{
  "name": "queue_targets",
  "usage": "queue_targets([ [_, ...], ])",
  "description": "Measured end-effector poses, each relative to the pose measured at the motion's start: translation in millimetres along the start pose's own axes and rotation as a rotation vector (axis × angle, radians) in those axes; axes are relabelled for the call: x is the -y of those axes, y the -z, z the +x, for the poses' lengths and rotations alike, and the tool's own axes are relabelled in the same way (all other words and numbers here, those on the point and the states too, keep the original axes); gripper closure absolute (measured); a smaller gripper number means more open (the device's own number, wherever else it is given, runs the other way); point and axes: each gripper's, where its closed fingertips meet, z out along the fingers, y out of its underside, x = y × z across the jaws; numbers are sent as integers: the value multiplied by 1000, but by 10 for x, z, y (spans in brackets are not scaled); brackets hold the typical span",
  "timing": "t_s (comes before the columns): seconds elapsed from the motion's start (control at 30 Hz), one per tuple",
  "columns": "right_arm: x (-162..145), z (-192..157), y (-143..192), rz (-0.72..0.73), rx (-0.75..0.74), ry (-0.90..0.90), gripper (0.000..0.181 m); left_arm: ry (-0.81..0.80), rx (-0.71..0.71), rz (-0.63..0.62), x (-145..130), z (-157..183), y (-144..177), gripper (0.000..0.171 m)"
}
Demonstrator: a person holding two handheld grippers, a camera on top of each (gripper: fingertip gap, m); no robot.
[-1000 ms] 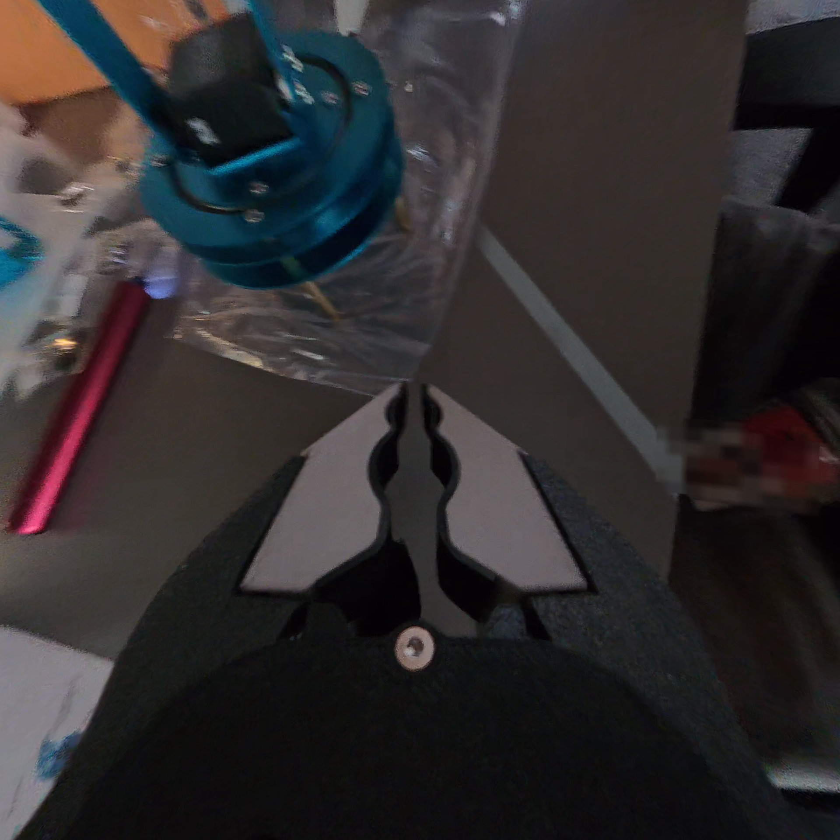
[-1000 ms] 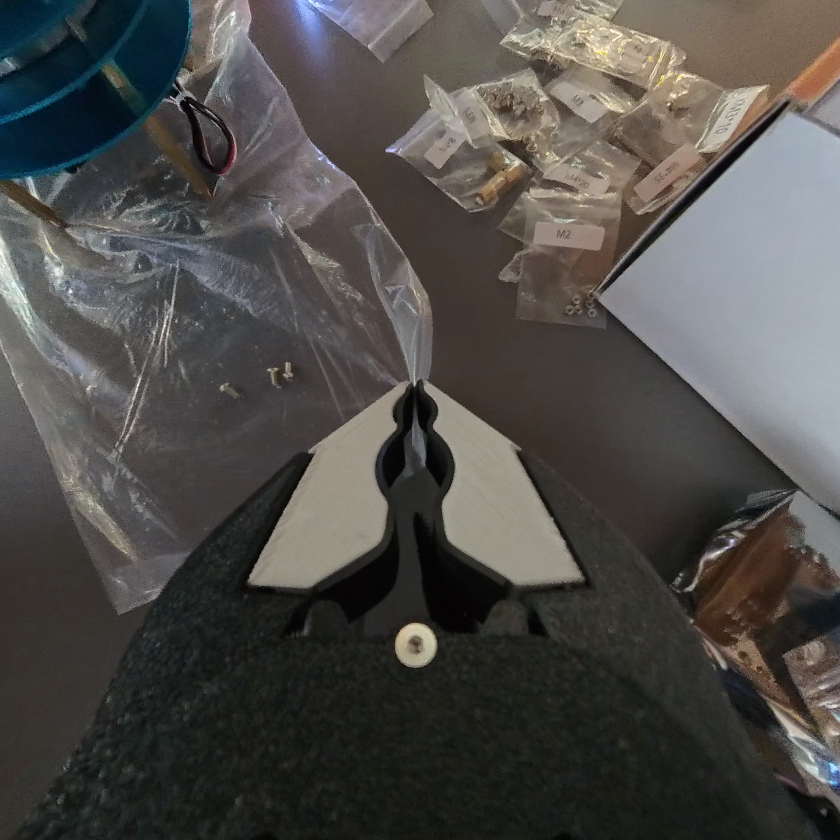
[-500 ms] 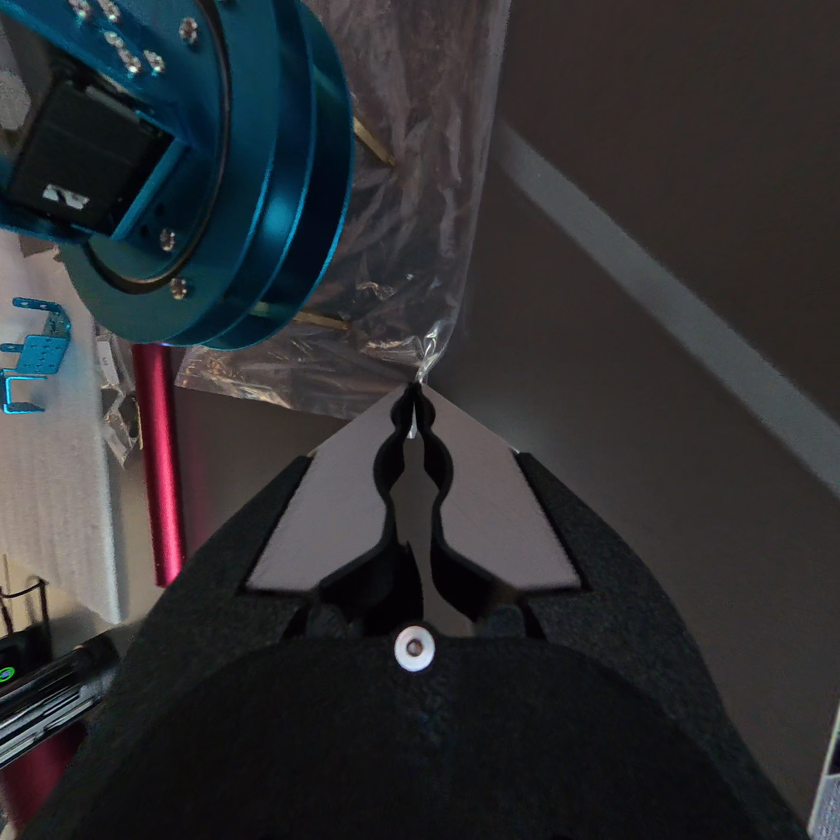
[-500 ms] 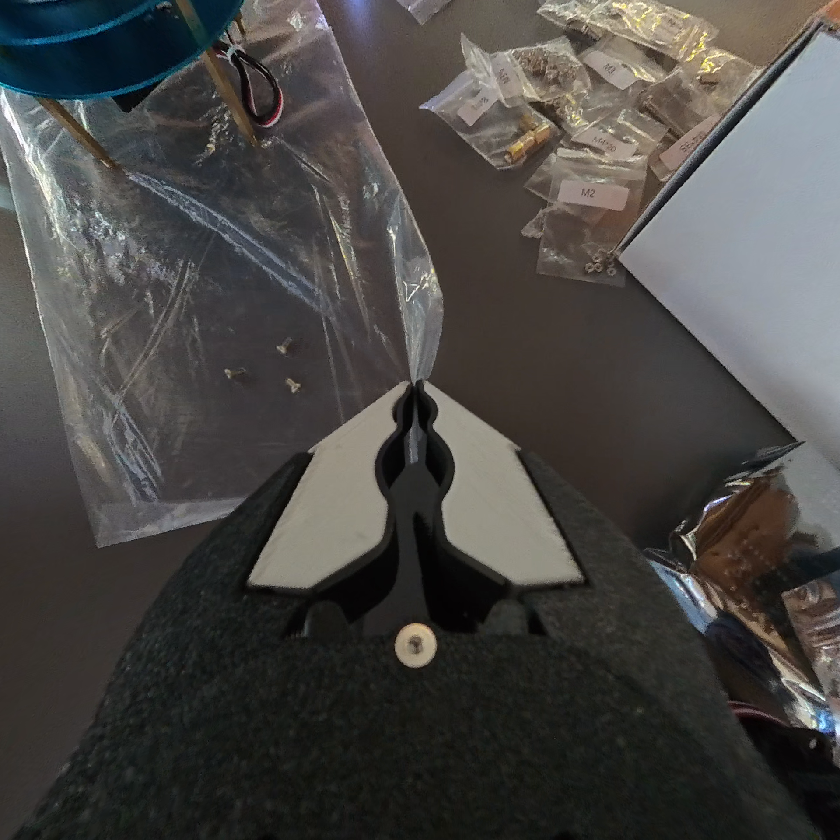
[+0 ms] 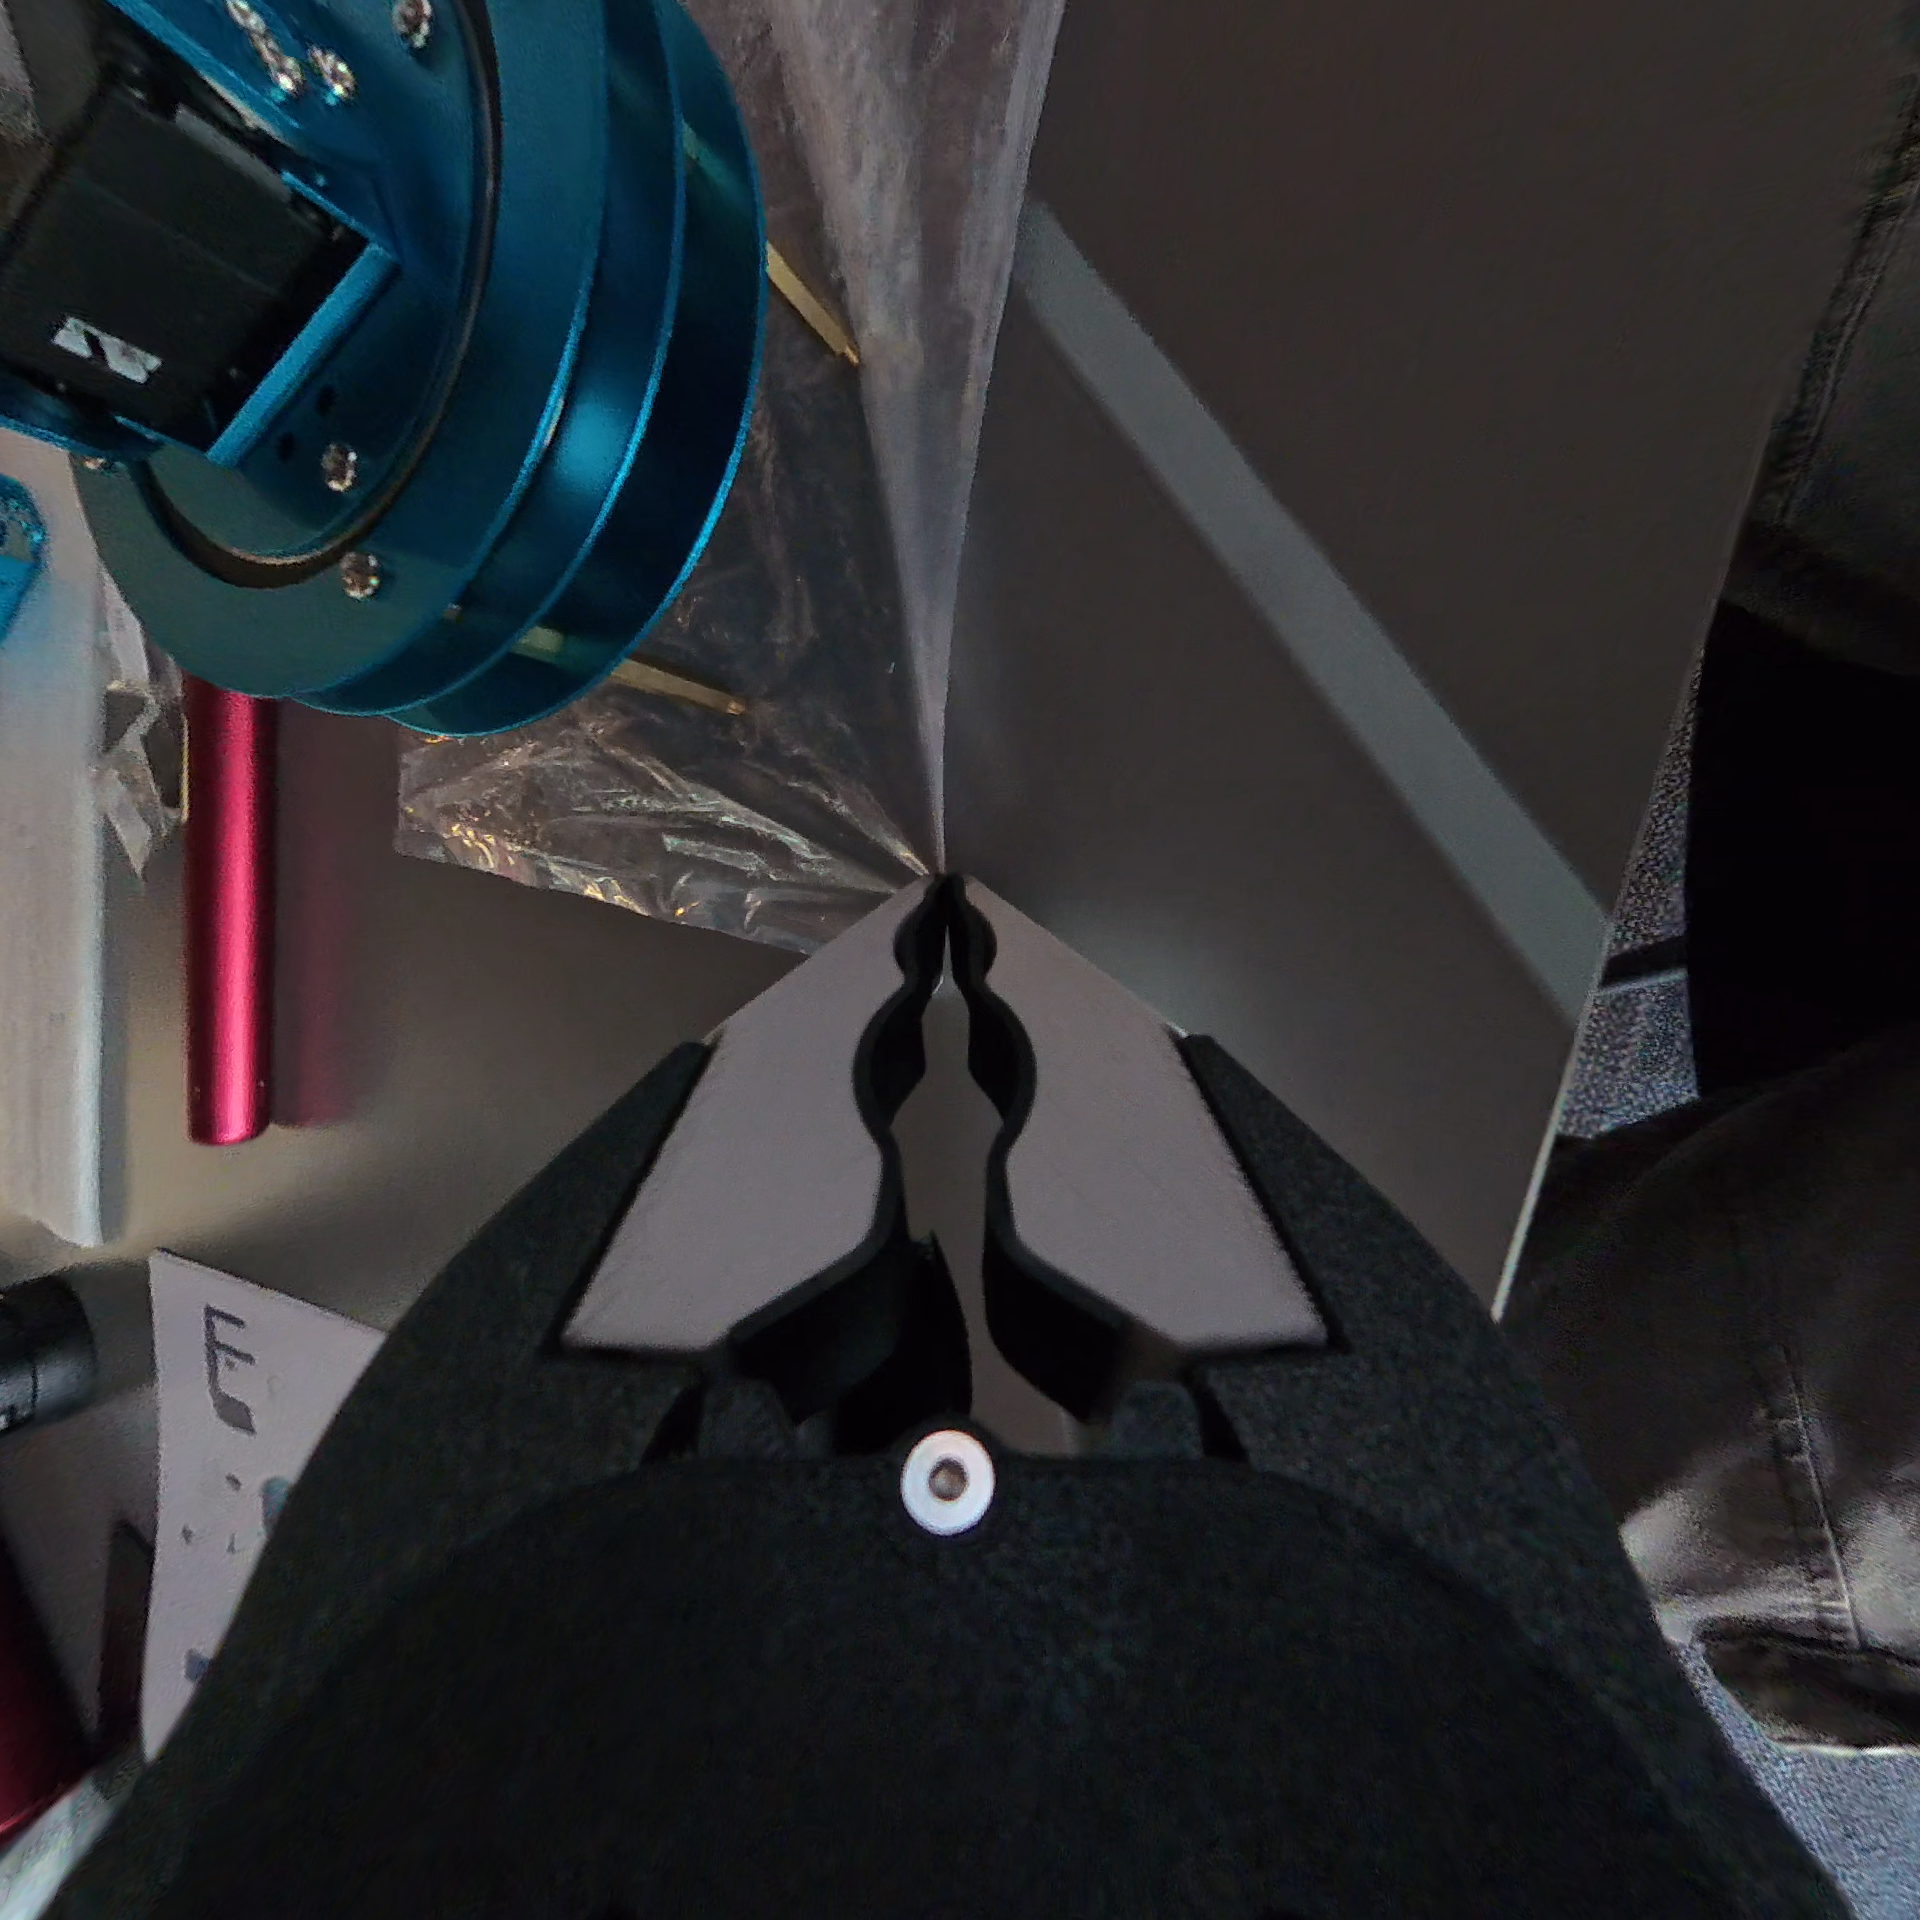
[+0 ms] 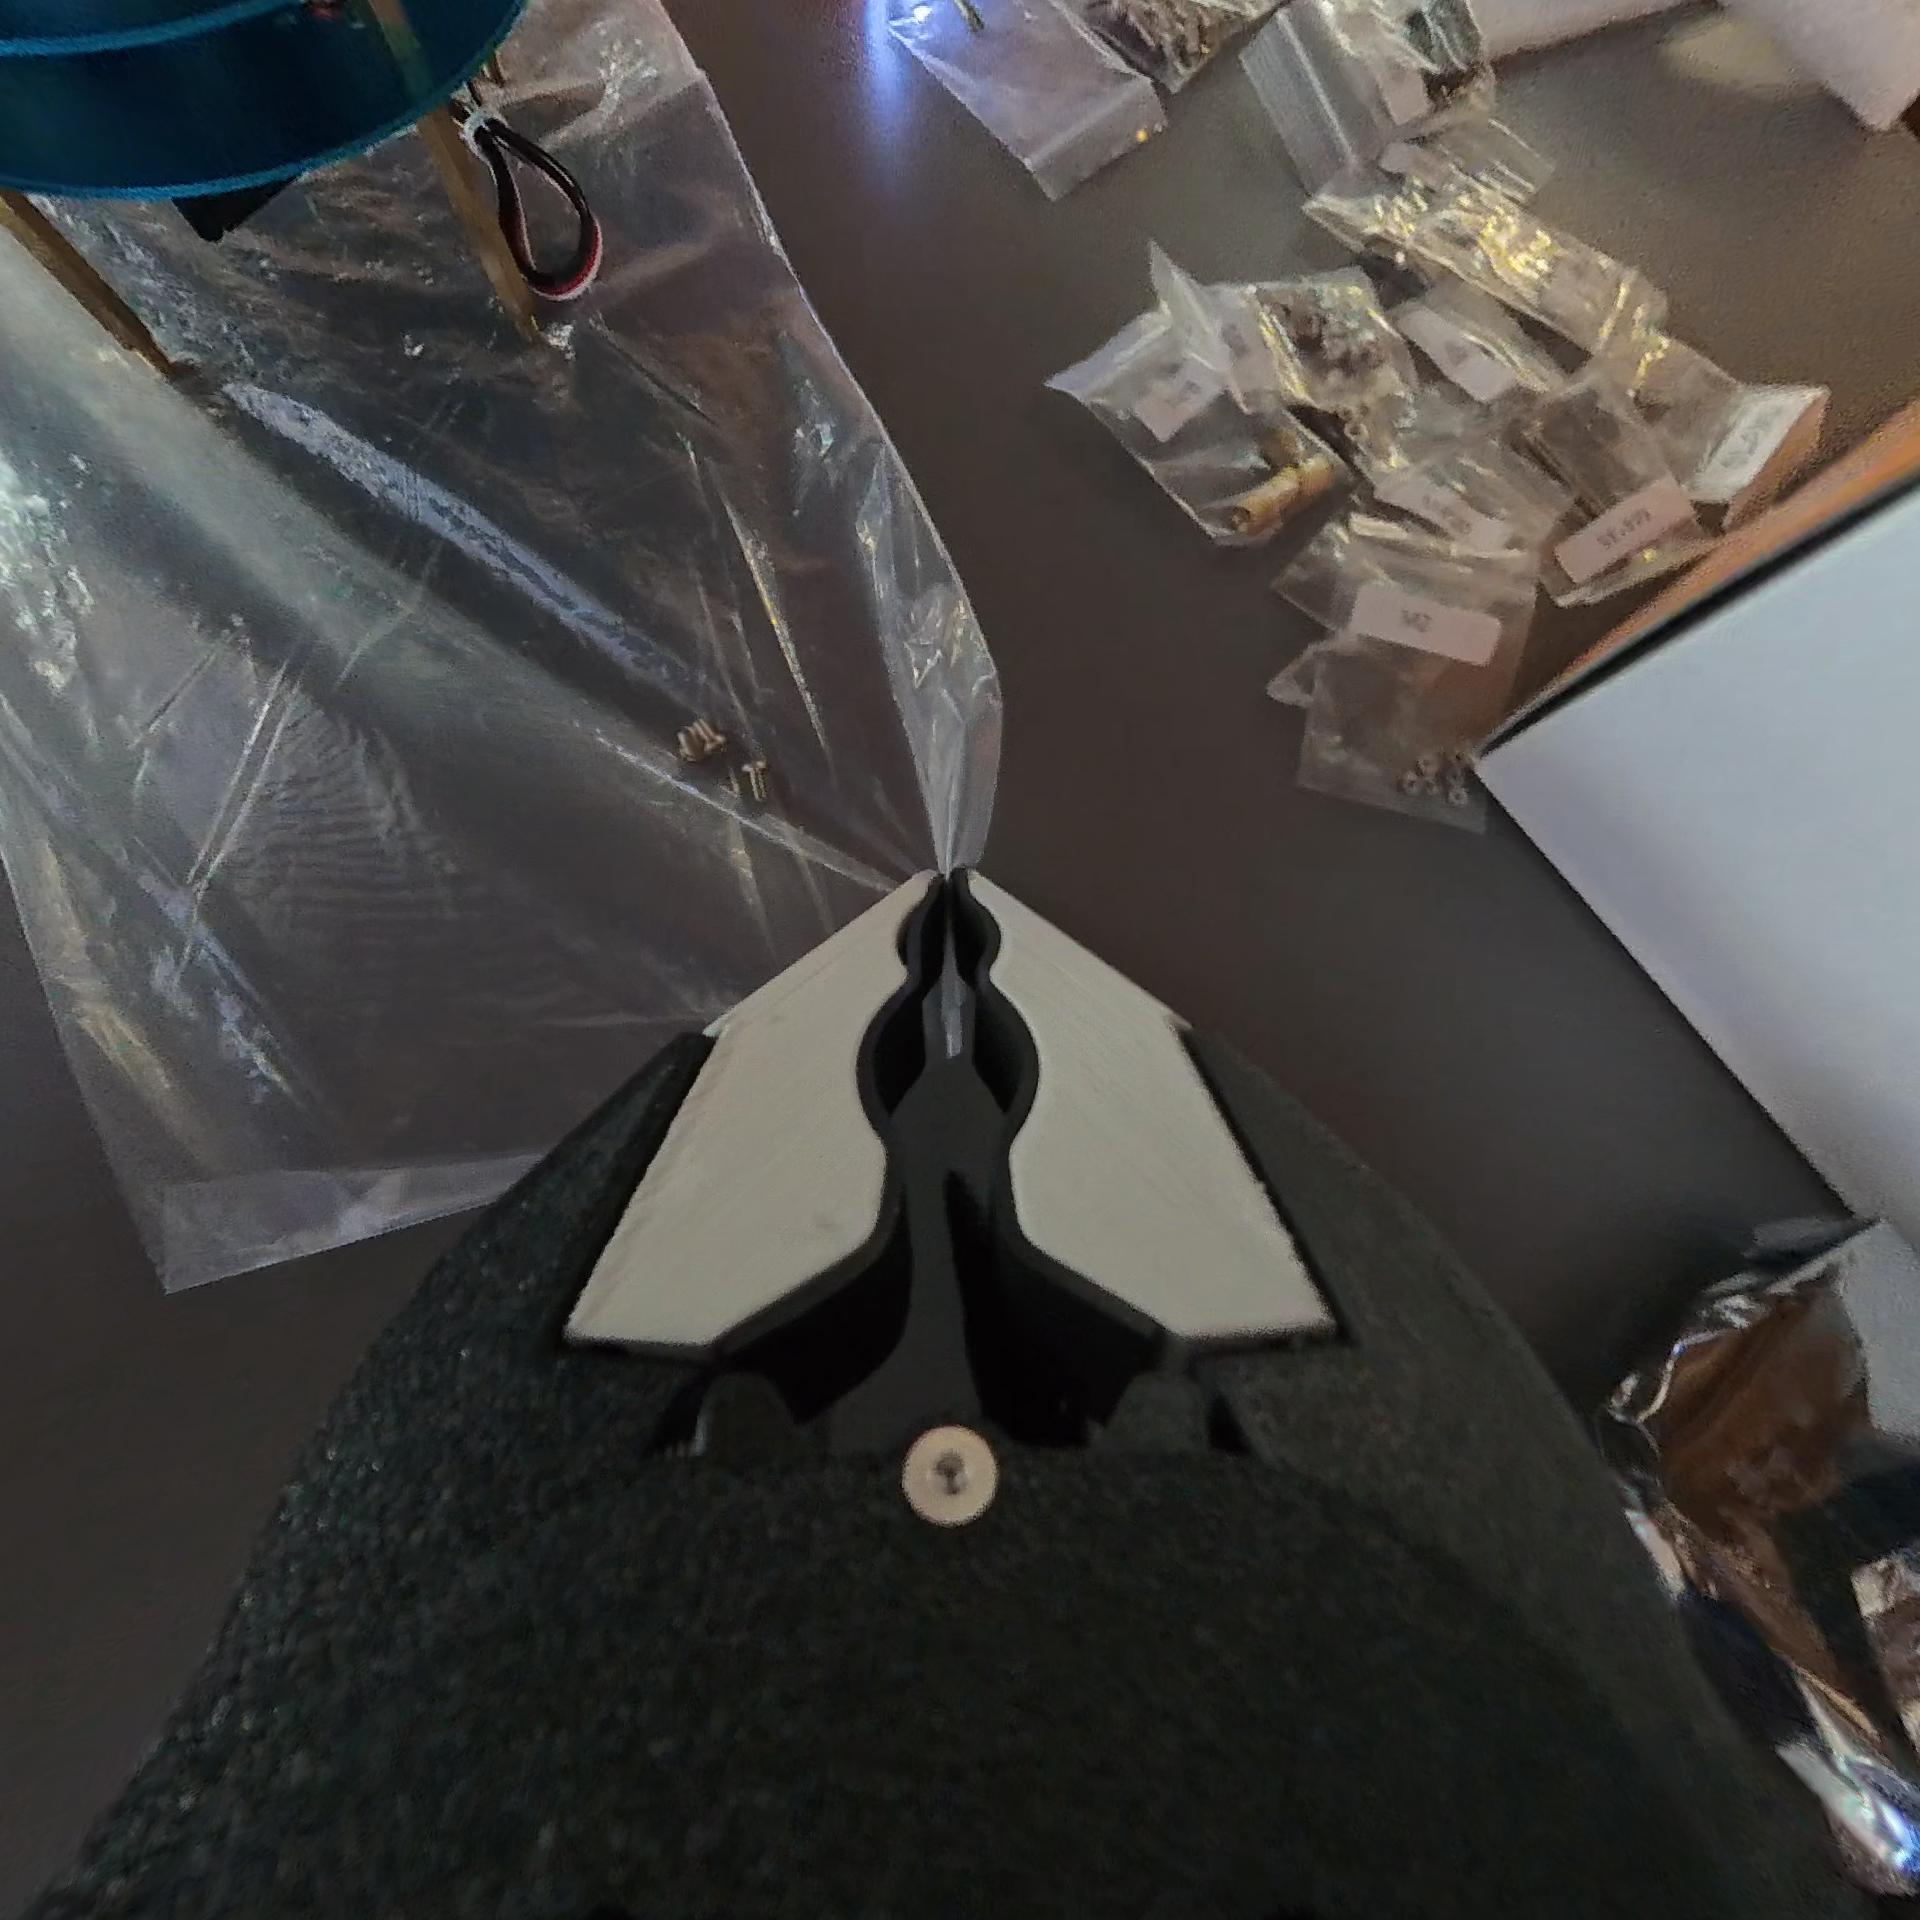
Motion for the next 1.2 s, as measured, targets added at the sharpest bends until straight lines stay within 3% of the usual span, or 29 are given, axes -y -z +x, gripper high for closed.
queue_targets([
  [0.3, 73, -77, -62, -1, -35, 57, 181, 120, -13, 47, -28, 140, 63, 171],
  [0.4, 68, -45, -54, 8, -43, 34, 179, 217, -149, 170, 93, 163, 196, 135],
  [0.47, 53, 1, -14, 17, -63, 32, 173, 264, -171, 278, 184, -130, 379, 126],
  [0.53, 58, 65, 51, 44, -77, 8, 161, 312, -134, 286, 108, -672, 450, 123],
  [0.63, 155, 170, 169, 130, -92, -58, 145, 249, 63, 100, -293, -1675, 171, 123],
  [0.73, 261, 291, 275, 214, -138, -95, 142, 261, -51, 35, -341, -2062, -265, 118],
  [0.9, 370, 367, 426, 320, -122, -156, 147, 245, -228, -51, -369, -2130, -802, 120],
  [1.0, 410, 390, 492, 362, -95, -195, 149, 253, -309, -27, -301, -2041, -864, 141],
  [1.1, 455, 379, 547, 396, -67, -218, 150, 217, -279, -5, -261, -1979, -850, 149],
  [1.2, 508, 366, 606, 422, -78, -200, 151, 146, -149, -25, -260, -1998, -830, 152],
])
